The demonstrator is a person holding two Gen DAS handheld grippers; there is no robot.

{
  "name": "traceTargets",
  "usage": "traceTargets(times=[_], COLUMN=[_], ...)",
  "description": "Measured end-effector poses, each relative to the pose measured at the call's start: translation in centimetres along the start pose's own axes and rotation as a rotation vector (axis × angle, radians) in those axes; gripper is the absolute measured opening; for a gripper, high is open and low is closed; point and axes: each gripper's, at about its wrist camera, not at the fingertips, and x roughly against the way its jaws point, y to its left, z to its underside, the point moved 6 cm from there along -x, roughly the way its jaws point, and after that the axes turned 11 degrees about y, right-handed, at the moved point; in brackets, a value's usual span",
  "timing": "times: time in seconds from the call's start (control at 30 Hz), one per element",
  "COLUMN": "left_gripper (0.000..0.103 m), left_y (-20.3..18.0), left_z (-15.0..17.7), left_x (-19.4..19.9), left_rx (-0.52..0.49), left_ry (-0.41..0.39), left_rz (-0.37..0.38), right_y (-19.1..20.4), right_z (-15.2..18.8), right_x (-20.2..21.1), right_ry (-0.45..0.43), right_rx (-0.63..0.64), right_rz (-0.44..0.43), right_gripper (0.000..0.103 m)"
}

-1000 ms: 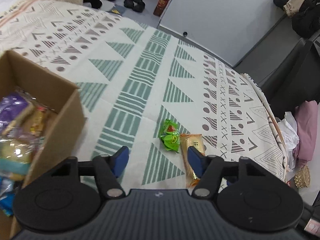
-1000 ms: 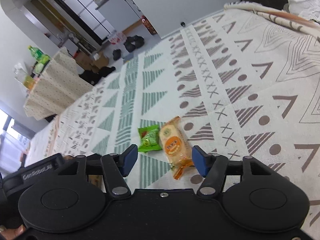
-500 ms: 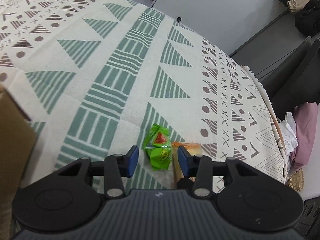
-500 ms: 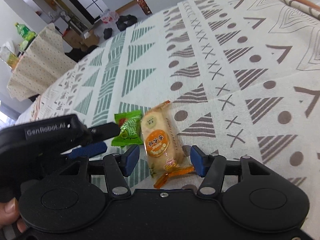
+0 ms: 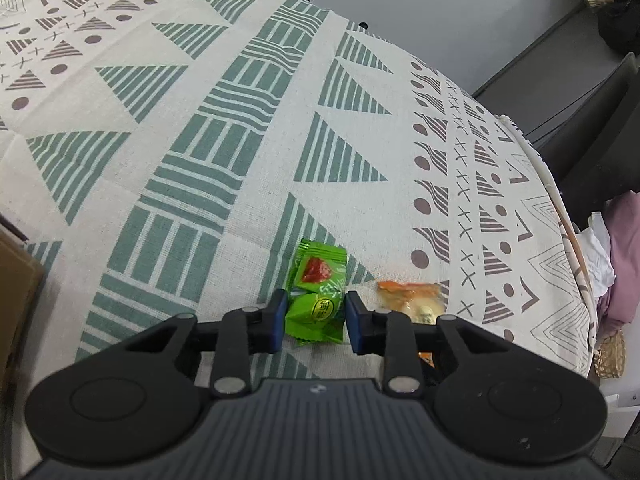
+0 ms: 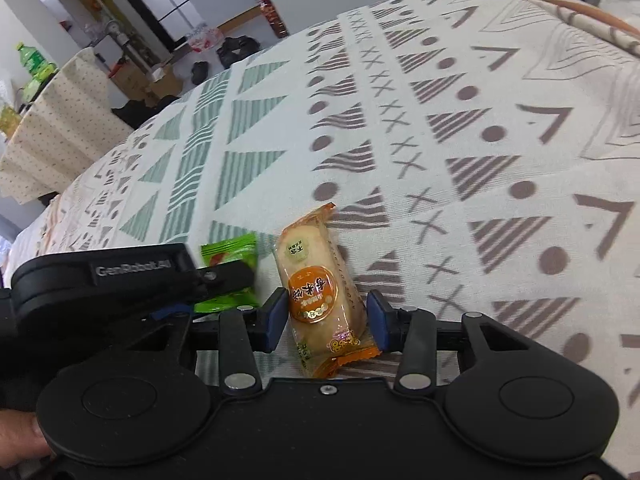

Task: Organize snacks
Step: 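Grasp the small green packet with the left gripper while the right grasps the orange-wrapped pastry, then carry both snacks over the cardboard box and open both grippers to drop them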

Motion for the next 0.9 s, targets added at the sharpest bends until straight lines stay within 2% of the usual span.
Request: traceTargets(times=[0.2,0.9], left_gripper=[0.028,0.028], left_y=[0.5,1.4], left_z=[1.0,4.4], left_x=[1.9,13.1], left_rx=[0.036,0.030], left_ry=[-0.023,-0.185], left_rz=[-0.015,-0.063], right_y=[-0.5,1.9], right_z=[0.4,0.3], right_x=[0.8,8.3], right_ry=[0.002,-0.153], right_rx=[-0.018,-0.038], right_rz=[0.004,-0.210], right_gripper=[0.040,0.039])
